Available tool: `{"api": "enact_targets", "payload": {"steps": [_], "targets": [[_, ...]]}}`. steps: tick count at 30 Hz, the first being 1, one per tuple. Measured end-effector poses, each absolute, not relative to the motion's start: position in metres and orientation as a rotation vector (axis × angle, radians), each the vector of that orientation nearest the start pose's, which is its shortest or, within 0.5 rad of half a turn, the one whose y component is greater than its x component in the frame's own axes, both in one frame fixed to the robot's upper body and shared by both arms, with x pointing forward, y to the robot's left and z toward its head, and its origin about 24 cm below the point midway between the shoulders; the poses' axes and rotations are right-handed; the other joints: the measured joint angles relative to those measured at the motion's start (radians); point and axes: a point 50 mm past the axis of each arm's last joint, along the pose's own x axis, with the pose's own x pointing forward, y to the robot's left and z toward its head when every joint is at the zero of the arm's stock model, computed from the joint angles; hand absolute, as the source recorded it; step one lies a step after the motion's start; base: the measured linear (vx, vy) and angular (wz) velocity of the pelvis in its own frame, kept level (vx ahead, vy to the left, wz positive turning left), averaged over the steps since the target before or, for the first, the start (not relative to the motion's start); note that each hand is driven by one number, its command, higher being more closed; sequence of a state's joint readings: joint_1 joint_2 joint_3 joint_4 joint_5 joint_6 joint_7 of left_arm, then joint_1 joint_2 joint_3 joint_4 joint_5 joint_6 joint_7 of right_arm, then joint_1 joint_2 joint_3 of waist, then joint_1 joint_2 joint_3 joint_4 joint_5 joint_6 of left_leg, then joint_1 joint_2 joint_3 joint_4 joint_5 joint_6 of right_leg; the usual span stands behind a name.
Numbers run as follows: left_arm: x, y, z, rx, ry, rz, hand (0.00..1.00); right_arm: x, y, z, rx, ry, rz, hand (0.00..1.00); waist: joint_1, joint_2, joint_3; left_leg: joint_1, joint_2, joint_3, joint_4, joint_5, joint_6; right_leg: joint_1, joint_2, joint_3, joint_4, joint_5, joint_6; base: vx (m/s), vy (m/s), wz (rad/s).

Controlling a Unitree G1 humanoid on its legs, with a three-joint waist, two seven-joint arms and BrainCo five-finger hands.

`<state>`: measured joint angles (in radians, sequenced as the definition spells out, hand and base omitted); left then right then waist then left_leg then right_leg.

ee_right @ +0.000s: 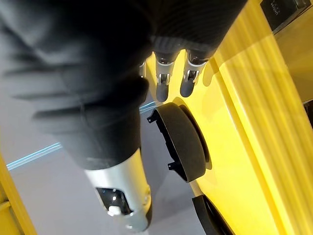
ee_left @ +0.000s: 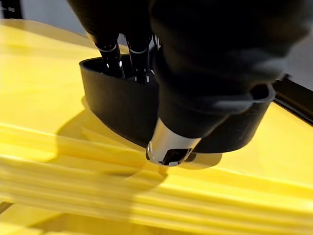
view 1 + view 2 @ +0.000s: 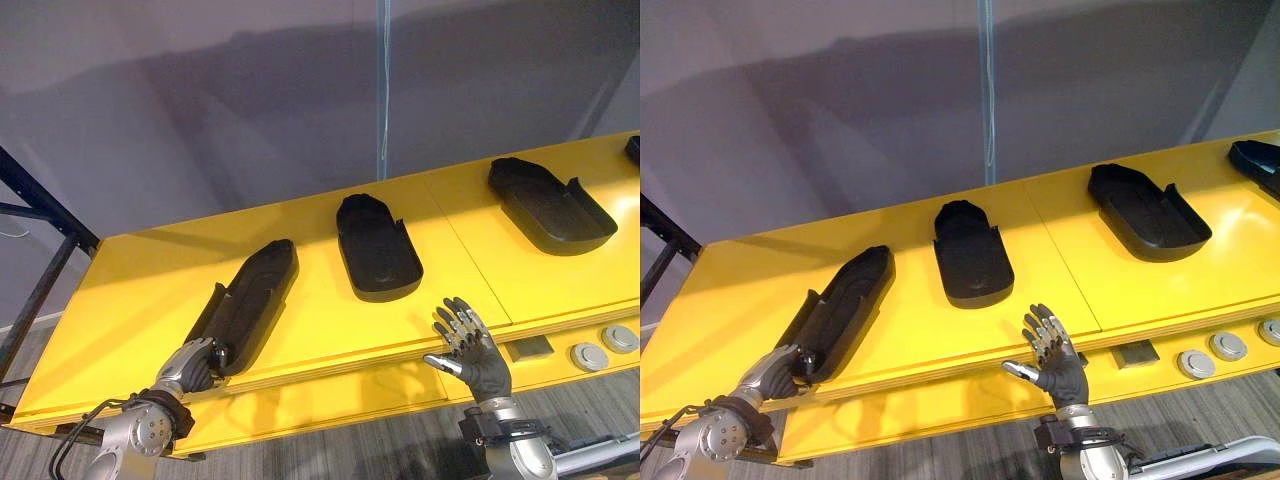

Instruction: Walk over and take plastic housings, then place them on the shelf

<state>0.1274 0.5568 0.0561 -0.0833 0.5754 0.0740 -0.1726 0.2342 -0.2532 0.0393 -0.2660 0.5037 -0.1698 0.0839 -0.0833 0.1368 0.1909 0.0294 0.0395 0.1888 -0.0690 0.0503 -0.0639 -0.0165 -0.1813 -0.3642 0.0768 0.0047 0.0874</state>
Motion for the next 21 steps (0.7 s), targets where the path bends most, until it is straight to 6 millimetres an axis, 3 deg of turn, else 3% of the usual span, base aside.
{"api": "enact_targets", "payload": {"steps": [6, 15, 21], "targets": [[0.23, 0.275, 0.056, 1.096, 0.272, 0.036, 1.0, 0.206, -0.183, 0.073, 0.286, -0.204, 0.087, 0.0, 0.0, -0.002, 0.005, 0.0, 0.001, -0.001, 0.0, 0.0, 0.0, 0.0, 0.001, 0.0, 0.0, 0.0, 0.0, 0.0, 0.0, 0.0], [0.26, 0.291, 0.063, 1.055, 0.298, 0.244, 1.0, 0.207, -0.178, 0.08, 0.296, -0.226, 0.087, 0.0, -0.002, -0.013, 0.036, -0.019, 0.004, 0.0, 0.003, 0.003, 0.004, -0.021, 0.005, 0.003, 0.006, 0.001, -0.002, 0.0, 0.0, 0.0], [0.27, 0.297, 0.07, 1.051, 0.301, 0.315, 1.0, 0.211, -0.174, 0.084, 0.314, -0.248, 0.093, 0.0, -0.01, -0.016, 0.052, -0.021, 0.004, 0.003, 0.003, 0.004, 0.004, -0.032, 0.006, 0.01, 0.009, 0.001, -0.003, 0.0, 0.004, -0.02]]}}
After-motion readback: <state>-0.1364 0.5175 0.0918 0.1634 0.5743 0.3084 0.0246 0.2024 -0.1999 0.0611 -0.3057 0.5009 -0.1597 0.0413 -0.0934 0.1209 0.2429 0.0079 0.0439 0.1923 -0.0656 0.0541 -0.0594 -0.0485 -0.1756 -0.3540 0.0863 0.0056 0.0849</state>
